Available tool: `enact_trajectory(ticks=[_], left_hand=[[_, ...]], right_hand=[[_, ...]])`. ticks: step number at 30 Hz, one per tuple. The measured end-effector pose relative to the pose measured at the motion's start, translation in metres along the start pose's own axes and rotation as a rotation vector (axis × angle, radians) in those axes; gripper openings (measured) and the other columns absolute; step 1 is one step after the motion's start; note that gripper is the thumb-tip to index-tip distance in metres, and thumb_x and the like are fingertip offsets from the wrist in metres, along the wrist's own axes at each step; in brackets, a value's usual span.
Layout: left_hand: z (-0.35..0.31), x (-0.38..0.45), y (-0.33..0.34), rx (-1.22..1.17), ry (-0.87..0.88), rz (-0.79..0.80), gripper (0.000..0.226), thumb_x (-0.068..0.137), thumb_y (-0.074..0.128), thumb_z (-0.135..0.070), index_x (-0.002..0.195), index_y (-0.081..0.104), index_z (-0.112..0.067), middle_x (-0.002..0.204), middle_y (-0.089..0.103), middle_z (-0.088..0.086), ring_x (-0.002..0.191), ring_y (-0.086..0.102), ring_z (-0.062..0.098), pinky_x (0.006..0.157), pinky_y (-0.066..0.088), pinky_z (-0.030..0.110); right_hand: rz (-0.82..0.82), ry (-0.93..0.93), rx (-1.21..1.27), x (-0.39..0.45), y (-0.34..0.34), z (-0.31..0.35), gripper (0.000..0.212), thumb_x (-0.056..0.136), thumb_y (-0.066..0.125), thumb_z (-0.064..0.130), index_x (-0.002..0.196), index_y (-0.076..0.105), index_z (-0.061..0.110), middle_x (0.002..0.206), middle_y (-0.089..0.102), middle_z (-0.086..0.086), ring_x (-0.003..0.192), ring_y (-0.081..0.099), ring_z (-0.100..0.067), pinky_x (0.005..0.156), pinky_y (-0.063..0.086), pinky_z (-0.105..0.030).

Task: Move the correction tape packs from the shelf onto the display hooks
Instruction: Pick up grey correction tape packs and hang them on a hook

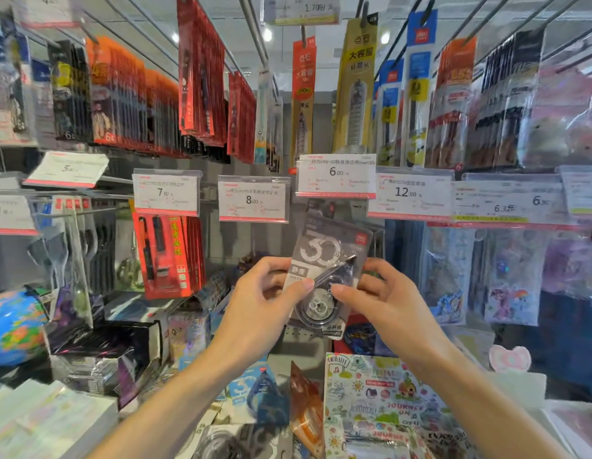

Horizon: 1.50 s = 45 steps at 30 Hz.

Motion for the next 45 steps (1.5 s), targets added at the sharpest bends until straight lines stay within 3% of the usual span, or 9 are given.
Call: enact_trajectory(ticks=[6, 10, 14, 18, 26, 29, 31, 33, 45], left_hand=[[-0.028, 0.010, -0.019, 0.268, 0.240, -0.091, 0.024, 0.092, 0.073, -0.027, 0.113, 0.064, -0.034, 0.096, 0.071, -0.013, 0.089, 0.068, 0.005, 0.074, 0.052, 0.015], [-0.064, 0.034, -0.028, 0.365, 0.427, -0.118, 0.037, 0.092, 0.075, -0.022, 0.124, 0.057, -0.030, 0.103, 0.065, -0.012, 0.092, 0.066, 0.007, 0.076, 0.053, 0.017], [-0.086, 0.051, -0.028, 0.464, 0.557, -0.048, 0.040, 0.092, 0.075, -0.016, 0.125, 0.057, -0.029, 0.102, 0.065, -0.010, 0.088, 0.066, 0.011, 0.071, 0.056, 0.024], [-0.091, 0.056, -0.033, 0.500, 0.666, -0.050, 0.021, 0.096, 0.070, -0.016, 0.114, 0.067, -0.025, 0.104, 0.069, -0.010, 0.093, 0.067, 0.006, 0.065, 0.052, 0.012], [-0.093, 0.058, -0.037, 0.459, 0.670, -0.041, 0.016, 0.100, 0.064, -0.022, 0.115, 0.070, -0.027, 0.103, 0.069, -0.013, 0.096, 0.066, 0.001, 0.071, 0.049, 0.008], [-0.093, 0.056, -0.038, 0.466, 0.661, -0.037, 0.017, 0.101, 0.064, -0.024, 0.116, 0.069, -0.028, 0.104, 0.069, -0.014, 0.096, 0.066, 0.003, 0.072, 0.049, 0.009], [-0.092, 0.055, -0.038, 0.475, 0.658, -0.037, 0.018, 0.101, 0.063, -0.025, 0.117, 0.069, -0.029, 0.106, 0.070, -0.014, 0.097, 0.066, 0.003, 0.072, 0.050, 0.011], [-0.091, 0.054, -0.038, 0.484, 0.660, -0.042, 0.018, 0.101, 0.063, -0.025, 0.118, 0.068, -0.029, 0.106, 0.069, -0.013, 0.096, 0.066, 0.002, 0.071, 0.049, 0.010], [-0.072, 0.049, -0.040, 0.470, 0.621, -0.043, 0.030, 0.100, 0.063, -0.014, 0.129, 0.065, -0.025, 0.109, 0.065, -0.009, 0.098, 0.065, 0.007, 0.074, 0.048, 0.009]], right_hand=[[-0.031, -0.072, -0.012, -0.008, -0.014, -0.001, 0.036, 0.092, 0.077, 0.028, 0.124, 0.061, 0.031, 0.109, 0.080, 0.011, 0.100, 0.077, -0.008, 0.079, 0.060, -0.020], [-0.057, -0.127, -0.060, -0.010, -0.018, 0.004, 0.038, 0.081, 0.077, 0.047, 0.114, 0.060, 0.052, 0.113, 0.077, 0.018, 0.107, 0.072, 0.000, 0.093, 0.056, -0.030], [-0.072, -0.137, -0.080, -0.010, -0.016, 0.009, 0.066, 0.078, 0.077, 0.053, 0.138, 0.054, 0.037, 0.121, 0.075, 0.013, 0.115, 0.069, -0.002, 0.103, 0.055, -0.039], [-0.073, -0.166, -0.114, -0.010, -0.015, 0.014, 0.050, 0.092, 0.075, 0.034, 0.138, 0.055, 0.033, 0.115, 0.077, 0.010, 0.111, 0.072, -0.006, 0.101, 0.057, -0.043], [-0.079, -0.246, -0.135, -0.003, -0.007, 0.023, 0.041, 0.095, 0.073, 0.034, 0.123, 0.059, 0.059, 0.117, 0.073, 0.027, 0.113, 0.067, 0.005, 0.092, 0.056, -0.019], [-0.091, -0.241, -0.093, 0.001, -0.004, 0.026, 0.046, 0.095, 0.073, 0.035, 0.138, 0.057, 0.039, 0.119, 0.075, 0.019, 0.116, 0.068, -0.002, 0.105, 0.053, -0.041], [-0.099, -0.263, -0.091, 0.003, -0.001, 0.027, 0.034, 0.096, 0.073, 0.034, 0.126, 0.062, 0.046, 0.114, 0.077, 0.016, 0.111, 0.071, -0.003, 0.103, 0.055, -0.044], [-0.117, -0.272, -0.093, 0.004, 0.000, 0.028, 0.029, 0.094, 0.073, 0.036, 0.115, 0.065, 0.055, 0.110, 0.078, 0.015, 0.107, 0.073, -0.004, 0.099, 0.059, -0.039], [-0.151, -0.215, -0.121, 0.012, 0.002, 0.024, 0.047, 0.091, 0.075, 0.041, 0.135, 0.057, 0.040, 0.105, 0.079, 0.015, 0.105, 0.072, 0.000, 0.087, 0.056, -0.018]])
Point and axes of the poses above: each hand's wrist, its own x-axis towards the middle knuckle, its own y-axis out of the palm, z = x × y, the point moved 1 cm from there along x, towards the middle knuckle
